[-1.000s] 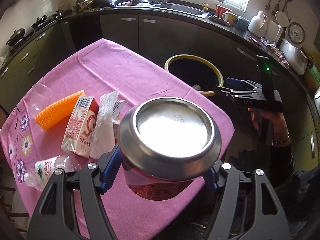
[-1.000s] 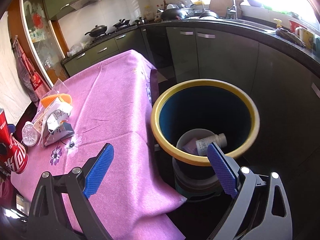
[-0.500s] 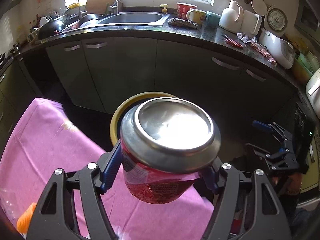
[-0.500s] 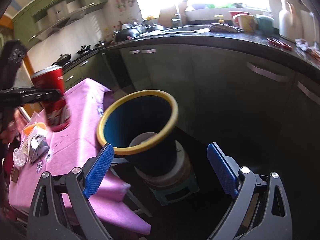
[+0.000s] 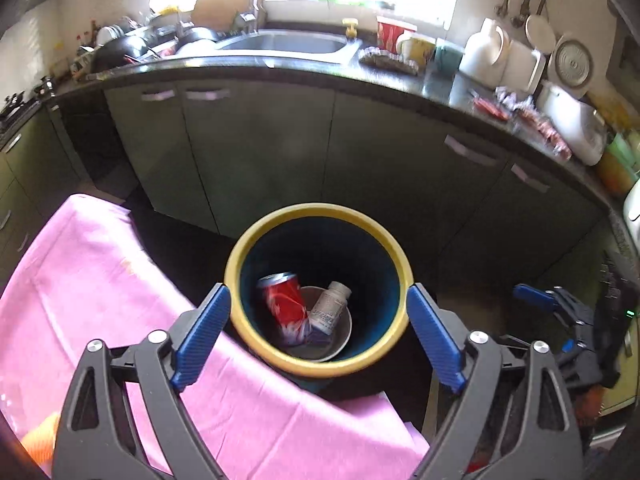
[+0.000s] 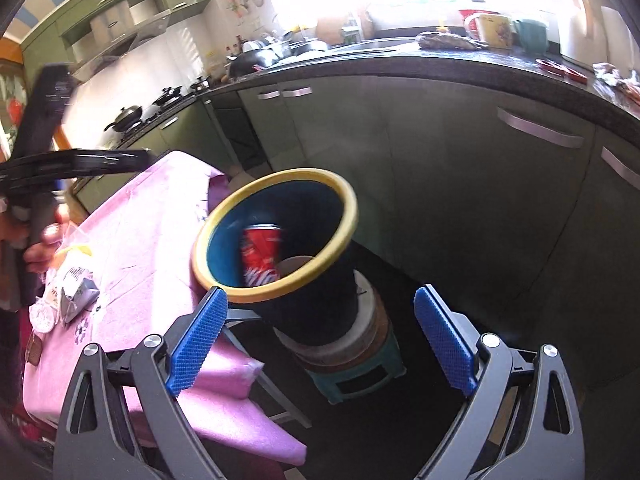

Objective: Collect trash
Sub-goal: 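Carry the cola can over the bin and open the left gripper, then pinch the white tissue with the right gripper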

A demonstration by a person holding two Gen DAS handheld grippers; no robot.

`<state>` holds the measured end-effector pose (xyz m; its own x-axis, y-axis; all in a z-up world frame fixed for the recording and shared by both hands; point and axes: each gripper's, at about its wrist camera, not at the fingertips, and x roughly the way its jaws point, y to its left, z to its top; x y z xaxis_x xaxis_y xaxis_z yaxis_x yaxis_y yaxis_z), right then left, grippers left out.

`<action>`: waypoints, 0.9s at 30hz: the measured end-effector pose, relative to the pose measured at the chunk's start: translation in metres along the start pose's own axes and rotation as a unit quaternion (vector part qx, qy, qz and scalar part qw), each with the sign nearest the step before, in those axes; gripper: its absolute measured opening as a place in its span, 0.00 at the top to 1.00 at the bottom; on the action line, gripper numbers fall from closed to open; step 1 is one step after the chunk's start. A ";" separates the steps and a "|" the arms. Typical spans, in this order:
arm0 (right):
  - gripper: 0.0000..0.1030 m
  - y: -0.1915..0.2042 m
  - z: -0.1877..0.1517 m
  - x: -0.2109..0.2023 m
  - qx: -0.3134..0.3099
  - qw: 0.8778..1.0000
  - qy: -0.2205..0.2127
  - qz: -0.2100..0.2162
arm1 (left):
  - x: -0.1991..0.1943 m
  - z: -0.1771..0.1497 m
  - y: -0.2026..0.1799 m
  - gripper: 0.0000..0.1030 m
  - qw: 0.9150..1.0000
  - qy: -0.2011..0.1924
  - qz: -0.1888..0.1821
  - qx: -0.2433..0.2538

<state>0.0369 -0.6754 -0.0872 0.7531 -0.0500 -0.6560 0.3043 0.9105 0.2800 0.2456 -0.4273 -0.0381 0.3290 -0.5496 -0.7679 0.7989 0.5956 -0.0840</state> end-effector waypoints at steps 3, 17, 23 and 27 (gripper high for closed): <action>0.10 0.020 0.001 0.009 -0.018 1.000 0.009 0.017 | -0.049 -0.024 0.014 0.13 0.999 -0.031 0.013 -0.021; 0.09 0.196 -0.007 0.052 -0.203 0.965 0.062 0.154 | -0.244 -0.201 0.102 0.09 0.960 -0.144 0.176 -0.166; 0.10 0.283 -0.038 0.078 -0.299 0.928 0.083 0.204 | -0.269 -0.259 0.131 0.09 0.943 -0.149 0.183 -0.233; 0.09 0.319 -0.039 0.088 -0.306 0.920 0.096 0.224 | -0.279 -0.283 0.144 0.09 0.936 -0.146 0.193 -0.254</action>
<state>0.1776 -0.3737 -0.0826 0.5882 0.4073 -0.6986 -0.4421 0.8853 0.1439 0.1264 -0.0227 -0.0161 0.7266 -0.3281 -0.6037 0.2731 0.9441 -0.1843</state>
